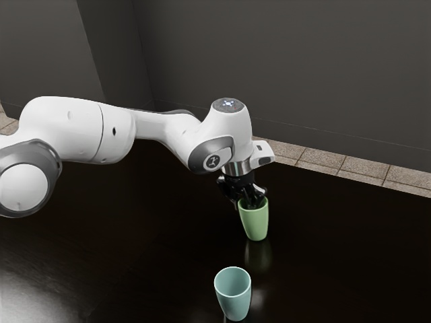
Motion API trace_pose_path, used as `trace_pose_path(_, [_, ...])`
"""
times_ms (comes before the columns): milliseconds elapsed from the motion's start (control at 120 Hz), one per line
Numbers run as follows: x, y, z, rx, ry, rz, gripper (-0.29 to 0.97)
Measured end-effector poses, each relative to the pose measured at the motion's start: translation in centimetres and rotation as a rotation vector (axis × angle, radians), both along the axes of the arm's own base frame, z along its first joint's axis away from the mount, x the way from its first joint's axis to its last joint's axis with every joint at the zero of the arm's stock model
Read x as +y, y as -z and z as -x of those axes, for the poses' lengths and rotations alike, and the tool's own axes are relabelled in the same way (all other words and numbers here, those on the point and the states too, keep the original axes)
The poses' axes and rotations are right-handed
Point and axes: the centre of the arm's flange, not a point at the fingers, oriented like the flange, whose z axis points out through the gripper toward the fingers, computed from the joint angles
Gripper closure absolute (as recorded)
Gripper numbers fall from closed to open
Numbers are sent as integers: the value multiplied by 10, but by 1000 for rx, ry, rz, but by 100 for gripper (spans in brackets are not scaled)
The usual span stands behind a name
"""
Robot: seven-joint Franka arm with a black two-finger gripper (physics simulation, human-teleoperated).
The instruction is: Place the left cup onto the right cup
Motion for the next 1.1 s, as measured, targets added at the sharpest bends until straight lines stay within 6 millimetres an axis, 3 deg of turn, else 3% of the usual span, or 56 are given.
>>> trace_pose_path(308, [-2, 0, 1, -3, -3, -2, 70])
trace_pose_path(700, [-10, -13, 3, -28, 4, -15, 76])
trace_pose_path(1100, [-40, -73, 17, -112, 45, -38, 78])
